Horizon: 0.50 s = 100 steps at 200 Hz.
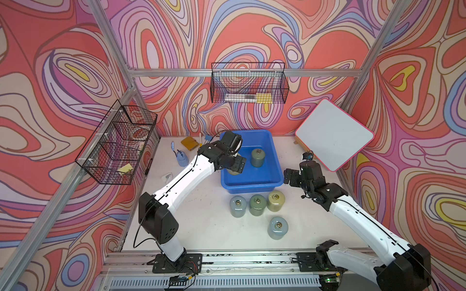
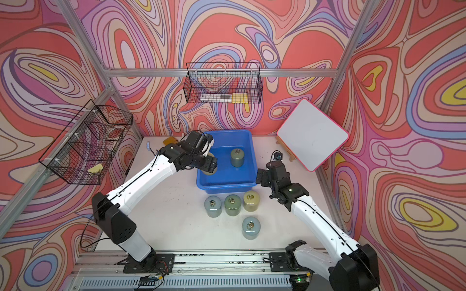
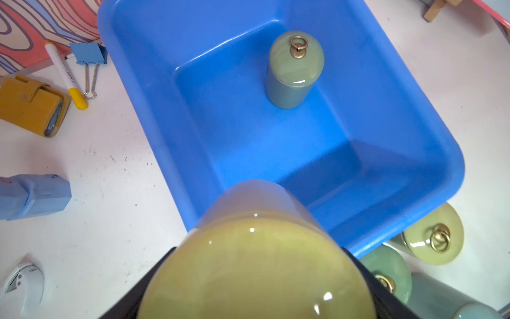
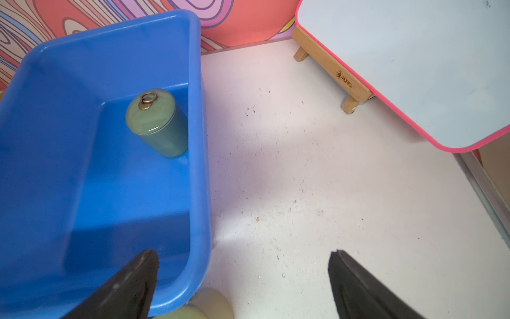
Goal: Take the tea canister out of the basket
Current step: Pick up the tea canister from the basket, then place the tea canister at the center of the board.
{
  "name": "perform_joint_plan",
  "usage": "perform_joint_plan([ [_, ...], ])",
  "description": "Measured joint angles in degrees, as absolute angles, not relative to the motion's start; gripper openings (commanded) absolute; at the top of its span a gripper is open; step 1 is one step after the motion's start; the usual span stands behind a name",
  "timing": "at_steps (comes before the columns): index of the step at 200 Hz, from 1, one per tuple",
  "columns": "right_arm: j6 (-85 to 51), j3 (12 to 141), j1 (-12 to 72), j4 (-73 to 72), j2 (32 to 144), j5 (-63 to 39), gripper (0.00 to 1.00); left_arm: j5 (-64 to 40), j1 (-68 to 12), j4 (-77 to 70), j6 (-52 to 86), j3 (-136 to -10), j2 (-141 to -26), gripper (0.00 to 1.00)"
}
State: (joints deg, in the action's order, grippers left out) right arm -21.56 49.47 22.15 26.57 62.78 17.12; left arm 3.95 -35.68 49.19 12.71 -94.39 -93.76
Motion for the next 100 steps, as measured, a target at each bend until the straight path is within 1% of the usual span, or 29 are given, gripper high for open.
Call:
perform_joint_plan([
  [59, -21.7, 49.5, 22.2, 26.6, 62.8, 17.2, 0.98, 7.6, -40.8, 49.8, 17.0, -80.6, -78.3, 0.48],
  [100, -21.7, 49.5, 22.2, 26.6, 62.8, 17.4, 0.98, 8.8, -45.3, 52.0, 21.9, -71.6, -70.7, 0.48],
])
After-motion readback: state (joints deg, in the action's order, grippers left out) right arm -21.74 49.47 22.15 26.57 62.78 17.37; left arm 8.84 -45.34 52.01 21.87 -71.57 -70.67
